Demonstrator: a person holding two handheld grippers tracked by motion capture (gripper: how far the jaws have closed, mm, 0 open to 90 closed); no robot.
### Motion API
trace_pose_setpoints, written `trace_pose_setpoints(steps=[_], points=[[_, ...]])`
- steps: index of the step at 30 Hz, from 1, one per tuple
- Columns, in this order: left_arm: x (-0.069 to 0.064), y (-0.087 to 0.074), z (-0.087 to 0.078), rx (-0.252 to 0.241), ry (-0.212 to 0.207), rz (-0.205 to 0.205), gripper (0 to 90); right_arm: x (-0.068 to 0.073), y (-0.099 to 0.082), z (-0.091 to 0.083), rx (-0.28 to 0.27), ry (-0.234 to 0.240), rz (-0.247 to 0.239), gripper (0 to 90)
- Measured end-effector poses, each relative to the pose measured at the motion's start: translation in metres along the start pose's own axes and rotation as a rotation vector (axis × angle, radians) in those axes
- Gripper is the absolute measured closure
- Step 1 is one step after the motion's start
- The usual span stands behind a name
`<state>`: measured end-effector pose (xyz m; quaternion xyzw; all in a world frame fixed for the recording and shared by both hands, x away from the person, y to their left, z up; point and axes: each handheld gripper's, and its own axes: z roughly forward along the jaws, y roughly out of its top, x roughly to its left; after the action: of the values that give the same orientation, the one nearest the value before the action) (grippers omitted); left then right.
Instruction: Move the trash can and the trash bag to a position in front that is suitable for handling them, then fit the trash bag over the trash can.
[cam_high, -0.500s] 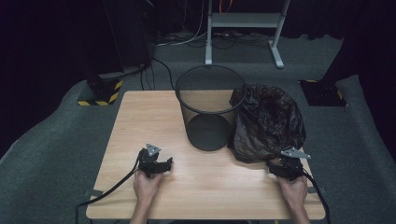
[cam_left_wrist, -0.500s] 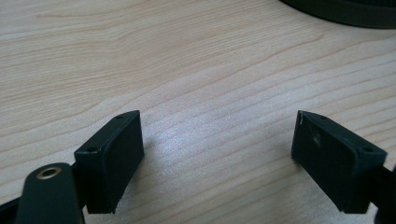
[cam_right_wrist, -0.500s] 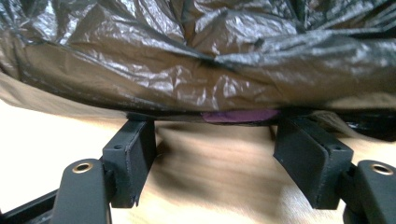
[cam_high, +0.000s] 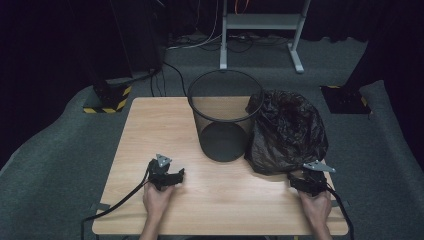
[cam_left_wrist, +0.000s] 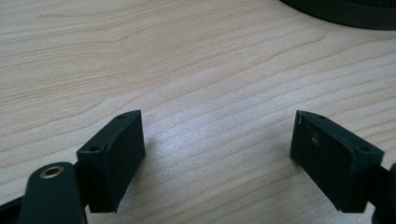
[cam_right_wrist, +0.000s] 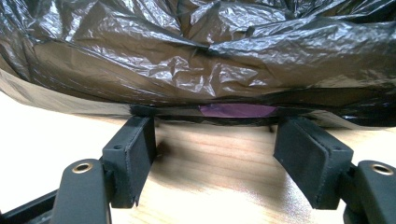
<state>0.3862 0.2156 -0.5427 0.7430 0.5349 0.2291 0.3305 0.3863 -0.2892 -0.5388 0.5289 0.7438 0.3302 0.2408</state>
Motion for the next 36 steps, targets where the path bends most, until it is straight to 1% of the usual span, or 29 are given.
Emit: trace_pose_setpoints(steps=[4,6,12,14,15,19,24,28,31,33,35,36], points=[[0.0,0.0,0.0,0.0,0.0,-0.002,18.0,0.0,0.0,0.0,0.0,0.002,0.0,28.7],[0.0,0.0,0.0,0.001,0.001,-0.002,18.1,0.0,0.0,0.0,0.003,0.01,-0.002,26.8],[0.0,0.0,0.0,0.0,0.001,-0.003,18.3,0.0,0.0,0.001,0.006,0.012,-0.009,25.2],[0.001,0.0,0.0,0.0,0.001,-0.003,18.5,0.0,0.0,0.0,0.006,0.014,-0.009,25.6],[0.001,0.0,0.0,0.0,0.001,-0.003,18.6,0.0,0.001,-0.001,0.012,0.015,-0.005,27.8],[0.001,0.0,0.0,-0.001,0.001,-0.005,18.7,0.0,0.002,-0.004,0.022,0.02,-0.004,28.1],[0.001,0.0,0.0,-0.002,0.0,-0.003,18.7,0.004,0.005,-0.015,-0.009,0.026,-0.006,28.1],[0.002,0.0,0.0,-0.004,-0.002,-0.006,18.7,0.006,0.005,-0.022,-0.009,0.032,-0.012,28.0],[0.002,0.0,0.0,-0.004,-0.002,-0.005,18.7,0.006,0.006,-0.031,-0.033,0.044,-0.011,28.4],[0.002,0.0,0.0,-0.004,-0.002,-0.005,18.7,0.006,0.007,-0.033,-0.042,0.049,-0.01,28.4],[0.002,0.0,0.0,-0.004,-0.001,-0.005,18.8,0.005,0.008,-0.041,-0.07,0.057,-0.002,28.4],[0.002,0.0,0.0,-0.004,-0.001,-0.005,18.8,0.005,0.008,-0.041,-0.07,0.057,-0.002,28.4]])
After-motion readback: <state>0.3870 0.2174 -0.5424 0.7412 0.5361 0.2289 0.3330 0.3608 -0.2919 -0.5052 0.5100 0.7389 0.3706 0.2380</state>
